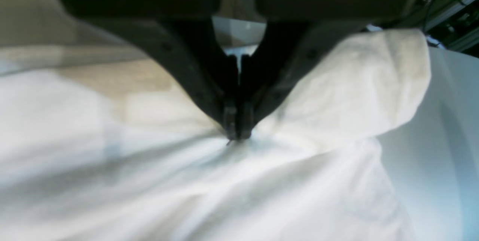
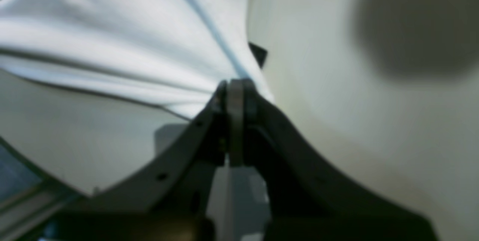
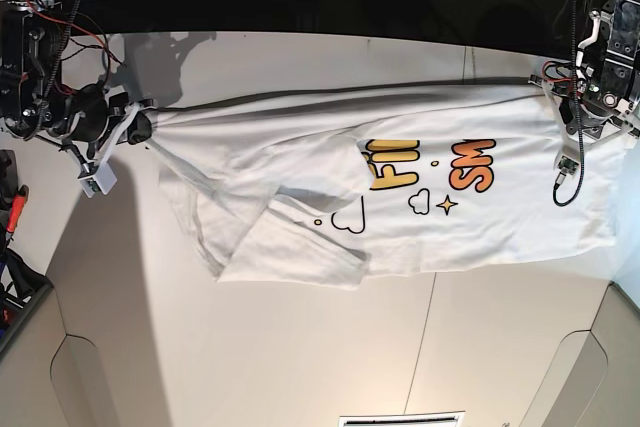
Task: Layout the t-shirt on the table in an organized manner, then fold the t-shirt properly
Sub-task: 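Release and regrasp the shirt edge with the right gripper, pulling it flat, then grasp the bunched hem near the right gripper and pull it outward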
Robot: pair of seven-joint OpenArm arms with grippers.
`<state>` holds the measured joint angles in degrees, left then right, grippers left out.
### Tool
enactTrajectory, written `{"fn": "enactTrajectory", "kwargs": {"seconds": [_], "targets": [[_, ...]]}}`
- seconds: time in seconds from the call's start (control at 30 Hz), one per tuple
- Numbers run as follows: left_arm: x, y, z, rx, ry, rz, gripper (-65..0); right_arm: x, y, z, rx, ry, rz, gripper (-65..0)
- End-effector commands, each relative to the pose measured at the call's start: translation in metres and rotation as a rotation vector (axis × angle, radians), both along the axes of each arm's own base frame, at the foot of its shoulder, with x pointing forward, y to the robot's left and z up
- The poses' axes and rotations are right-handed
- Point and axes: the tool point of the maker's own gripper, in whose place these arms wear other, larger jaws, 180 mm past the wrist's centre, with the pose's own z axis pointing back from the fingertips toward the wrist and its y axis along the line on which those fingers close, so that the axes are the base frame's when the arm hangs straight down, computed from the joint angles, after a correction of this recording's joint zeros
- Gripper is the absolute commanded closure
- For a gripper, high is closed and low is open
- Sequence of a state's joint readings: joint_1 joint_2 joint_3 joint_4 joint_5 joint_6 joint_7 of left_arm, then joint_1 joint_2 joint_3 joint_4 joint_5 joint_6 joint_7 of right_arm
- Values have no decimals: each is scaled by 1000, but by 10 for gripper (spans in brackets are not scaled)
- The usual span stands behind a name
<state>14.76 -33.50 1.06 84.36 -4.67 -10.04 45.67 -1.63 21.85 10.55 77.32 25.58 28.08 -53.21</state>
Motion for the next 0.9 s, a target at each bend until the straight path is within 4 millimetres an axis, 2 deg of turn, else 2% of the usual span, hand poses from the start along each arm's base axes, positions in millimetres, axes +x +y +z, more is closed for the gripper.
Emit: {"fn": "enactTrajectory", "kwargs": {"seconds": [0.0,0.27,0.4,0.6,0.63,0.7,0.73,0.77,0.87], "targets": [[-4,6,3,4,27,7,0,-7,-34,5,-104,50,-21,0],[-28,-26,-14,-185,132,19,0,5,-48,49,-30,-11,-90,0],[-30,-35,-12,-215,124,4,0,17,-43,66,-1,-88,-69,0],[-2,-55,10,-240,16,-86,0,57,-1,119,96,-314,73,0],[2,-57,13,-242,1,-96,0,63,7,125,95,-333,98,-30],[8,-61,18,-247,-15,-116,0,79,26,133,79,-384,172,-212],[10,-63,19,-250,-16,-127,0,87,35,134,51,-410,213,-266],[12,-63,20,-251,-20,-131,0,95,45,134,14,-434,260,-285],[16,-64,22,-255,-31,-138,0,114,81,132,-102,-507,426,-284]]}}
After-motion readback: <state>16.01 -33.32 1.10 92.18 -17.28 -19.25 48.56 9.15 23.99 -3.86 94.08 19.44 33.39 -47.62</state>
